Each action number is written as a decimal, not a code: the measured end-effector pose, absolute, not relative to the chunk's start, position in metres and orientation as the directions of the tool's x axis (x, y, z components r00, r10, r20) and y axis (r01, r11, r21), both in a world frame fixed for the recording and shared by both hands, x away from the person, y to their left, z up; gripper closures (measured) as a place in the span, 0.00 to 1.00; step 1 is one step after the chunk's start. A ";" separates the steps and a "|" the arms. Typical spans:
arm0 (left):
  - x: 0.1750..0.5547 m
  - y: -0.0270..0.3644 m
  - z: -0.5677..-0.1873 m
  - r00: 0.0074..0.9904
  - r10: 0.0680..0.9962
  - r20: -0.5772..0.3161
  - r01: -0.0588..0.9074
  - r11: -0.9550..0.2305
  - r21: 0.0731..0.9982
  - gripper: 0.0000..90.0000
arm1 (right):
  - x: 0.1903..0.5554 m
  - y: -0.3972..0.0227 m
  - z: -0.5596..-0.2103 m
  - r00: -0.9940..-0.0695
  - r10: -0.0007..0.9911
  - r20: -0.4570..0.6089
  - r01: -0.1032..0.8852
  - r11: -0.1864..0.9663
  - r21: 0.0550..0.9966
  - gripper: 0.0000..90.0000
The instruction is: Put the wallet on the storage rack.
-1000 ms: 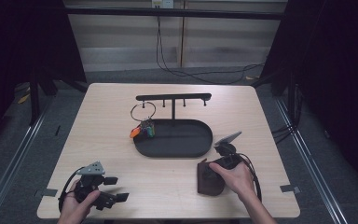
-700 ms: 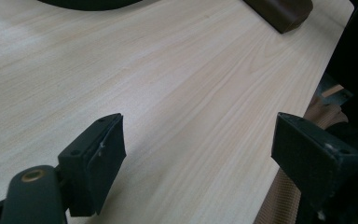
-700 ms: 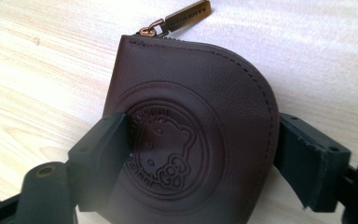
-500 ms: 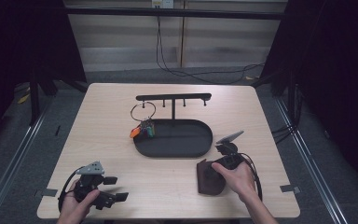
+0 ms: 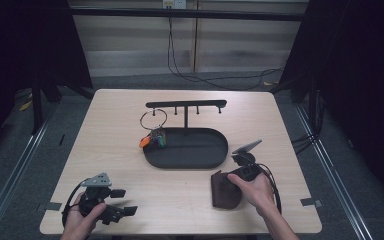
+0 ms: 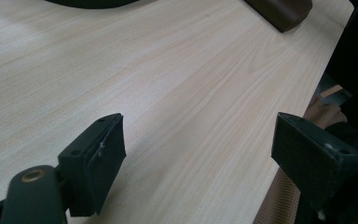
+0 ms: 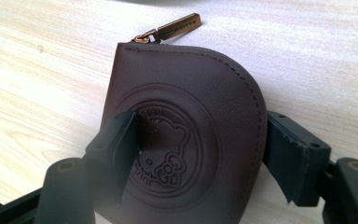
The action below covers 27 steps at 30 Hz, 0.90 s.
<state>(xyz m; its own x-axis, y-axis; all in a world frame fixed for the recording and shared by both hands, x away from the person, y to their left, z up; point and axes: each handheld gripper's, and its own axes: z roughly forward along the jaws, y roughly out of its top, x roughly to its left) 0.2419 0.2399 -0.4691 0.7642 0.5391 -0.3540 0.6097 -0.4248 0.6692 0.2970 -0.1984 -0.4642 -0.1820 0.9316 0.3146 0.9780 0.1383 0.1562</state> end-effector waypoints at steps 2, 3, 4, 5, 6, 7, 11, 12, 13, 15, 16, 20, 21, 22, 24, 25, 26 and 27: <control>0.242 0.240 -0.469 0.764 0.538 -0.356 0.611 -0.424 0.668 0.19 | 0.297 -0.199 -0.465 -0.182 0.931 0.317 0.978 0.138 0.155 0.33; 0.242 0.240 -0.469 0.764 0.539 -0.354 0.610 -0.425 0.669 0.19 | 0.298 -0.199 -0.464 -0.182 0.931 0.317 0.978 0.139 0.154 0.33; 0.242 0.240 -0.469 0.764 0.539 -0.354 0.610 -0.425 0.669 0.19 | 0.298 -0.199 -0.465 -0.183 0.931 0.317 0.978 0.140 0.154 0.33; 0.242 0.240 -0.469 0.764 0.540 -0.354 0.610 -0.425 0.669 0.19 | 0.298 -0.199 -0.464 -0.182 0.930 0.318 0.978 0.139 0.153 0.33; 0.242 0.240 -0.469 0.764 0.540 -0.355 0.610 -0.424 0.669 0.19 | 0.298 -0.199 -0.464 -0.183 0.931 0.317 0.978 0.139 0.154 0.33; 0.242 0.240 -0.469 0.763 0.540 -0.355 0.611 -0.424 0.669 0.19 | 0.298 -0.199 -0.464 -0.181 0.931 0.317 0.979 0.139 0.152 0.33; 0.242 0.240 -0.469 0.762 0.540 -0.356 0.612 -0.424 0.667 0.19 | 0.298 -0.199 -0.464 -0.183 0.930 0.319 0.978 0.139 0.155 0.33; 0.242 0.240 -0.469 0.762 0.540 -0.356 0.612 -0.424 0.667 0.19 | 0.298 -0.200 -0.465 -0.185 0.928 0.322 0.978 0.141 0.156 0.32; 0.242 0.240 -0.469 0.762 0.540 -0.358 0.613 -0.422 0.668 0.19 | 0.298 -0.200 -0.465 -0.189 0.926 0.328 0.977 0.144 0.156 0.31; 0.242 0.241 -0.469 0.761 0.541 -0.359 0.614 -0.421 0.668 0.19 | 0.299 -0.202 -0.468 -0.182 0.912 0.368 0.980 0.141 0.137 0.30; 0.242 0.241 -0.469 0.760 0.540 -0.362 0.616 -0.420 0.667 0.19 | 0.299 -0.203 -0.469 -0.172 0.910 0.377 0.982 0.130 0.134 0.29; 0.242 0.240 -0.469 0.761 0.540 -0.361 0.616 -0.423 0.665 0.19 | 0.298 -0.204 -0.470 -0.165 0.906 0.388 0.984 0.122 0.133 0.30; 0.242 0.240 -0.469 0.761 0.539 -0.361 0.615 -0.424 0.665 0.19 | 0.298 -0.204 -0.469 -0.168 0.908 0.383 0.983 0.124 0.135 0.31; 0.242 0.240 -0.469 0.761 0.538 -0.361 0.615 -0.423 0.666 0.19 | 0.298 -0.203 -0.469 -0.171 0.910 0.377 0.982 0.128 0.137 0.32; 0.242 0.240 -0.470 0.759 0.540 -0.365 0.618 -0.419 0.666 0.19 | 0.298 -0.204 -0.464 -0.169 0.915 0.365 0.981 0.119 0.156 0.50; 0.243 0.241 -0.470 0.760 0.539 -0.362 0.617 -0.423 0.664 0.19 | 0.297 -0.206 -0.460 -0.169 0.911 0.377 0.979 0.112 0.168 0.68; 0.243 0.241 -0.470 0.761 0.539 -0.362 0.616 -0.425 0.663 0.19 | 0.297 -0.209 -0.457 -0.170 0.906 0.387 0.977 0.105 0.183 0.70; 0.243 0.240 -0.469 0.760 0.538 -0.363 0.617 -0.424 0.663 0.19 | 0.297 -0.209 -0.457 -0.175 0.909 0.378 0.977 0.113 0.179 0.70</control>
